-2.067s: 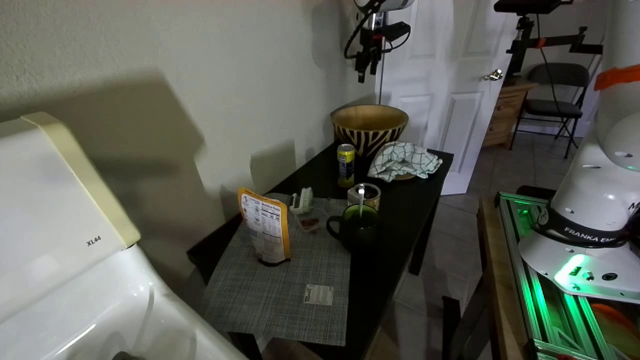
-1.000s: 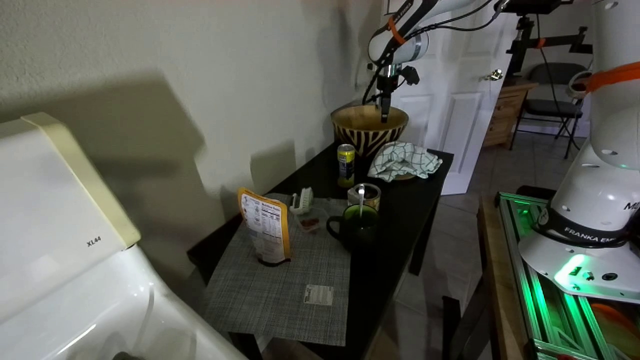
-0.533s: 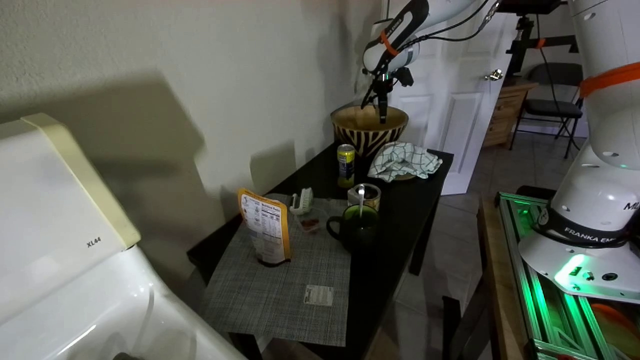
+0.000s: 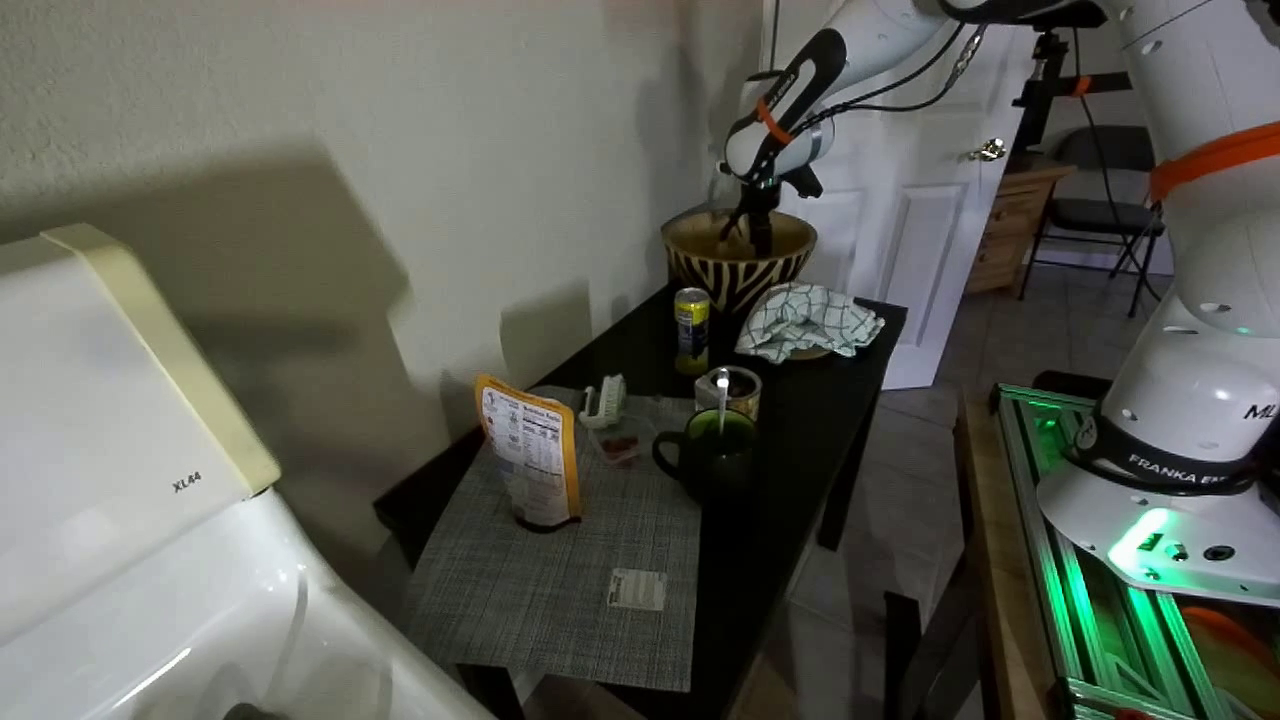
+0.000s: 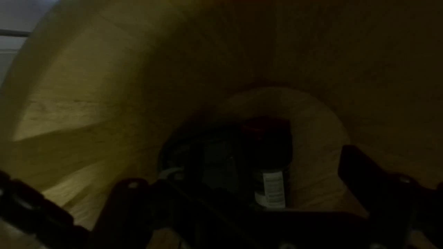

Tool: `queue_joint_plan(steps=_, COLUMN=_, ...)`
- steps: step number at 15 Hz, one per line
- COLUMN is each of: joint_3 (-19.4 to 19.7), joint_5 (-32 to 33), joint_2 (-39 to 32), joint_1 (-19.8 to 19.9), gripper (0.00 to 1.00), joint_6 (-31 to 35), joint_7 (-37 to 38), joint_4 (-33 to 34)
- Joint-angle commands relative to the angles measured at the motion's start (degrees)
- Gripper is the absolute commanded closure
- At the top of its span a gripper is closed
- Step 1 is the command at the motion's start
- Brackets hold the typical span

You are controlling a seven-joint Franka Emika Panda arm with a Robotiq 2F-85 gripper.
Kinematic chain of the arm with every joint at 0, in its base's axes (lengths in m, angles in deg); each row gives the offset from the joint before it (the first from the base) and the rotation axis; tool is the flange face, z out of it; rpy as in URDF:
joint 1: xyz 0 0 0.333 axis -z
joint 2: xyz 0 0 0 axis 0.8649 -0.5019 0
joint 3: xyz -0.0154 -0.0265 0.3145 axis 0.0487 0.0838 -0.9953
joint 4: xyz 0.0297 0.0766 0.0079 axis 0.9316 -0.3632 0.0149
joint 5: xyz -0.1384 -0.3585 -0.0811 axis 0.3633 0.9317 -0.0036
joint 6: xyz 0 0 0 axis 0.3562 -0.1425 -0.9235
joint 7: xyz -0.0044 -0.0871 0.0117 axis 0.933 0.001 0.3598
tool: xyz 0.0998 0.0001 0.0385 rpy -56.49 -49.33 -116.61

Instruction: Pick up the clear bottle of pepper from the wooden bowl and place it in the black mug

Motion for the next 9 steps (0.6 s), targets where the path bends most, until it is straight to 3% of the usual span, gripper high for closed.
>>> queue_joint_plan(steps=1, joint_3=-0.57, joint_5=2.05, joint_2=-4.22, joint_1=1.62, gripper=0.0, joint_6=5.16, joint_7=-0.94, joint_4=1.16)
queue_joint_plan(steps=9, joint_3=-3.88, joint_5=1.44, joint_2=-6.41, joint_1=3.38, gripper=0.0, joint_6=13.17, joint_7=-1.98, joint_4=0.06)
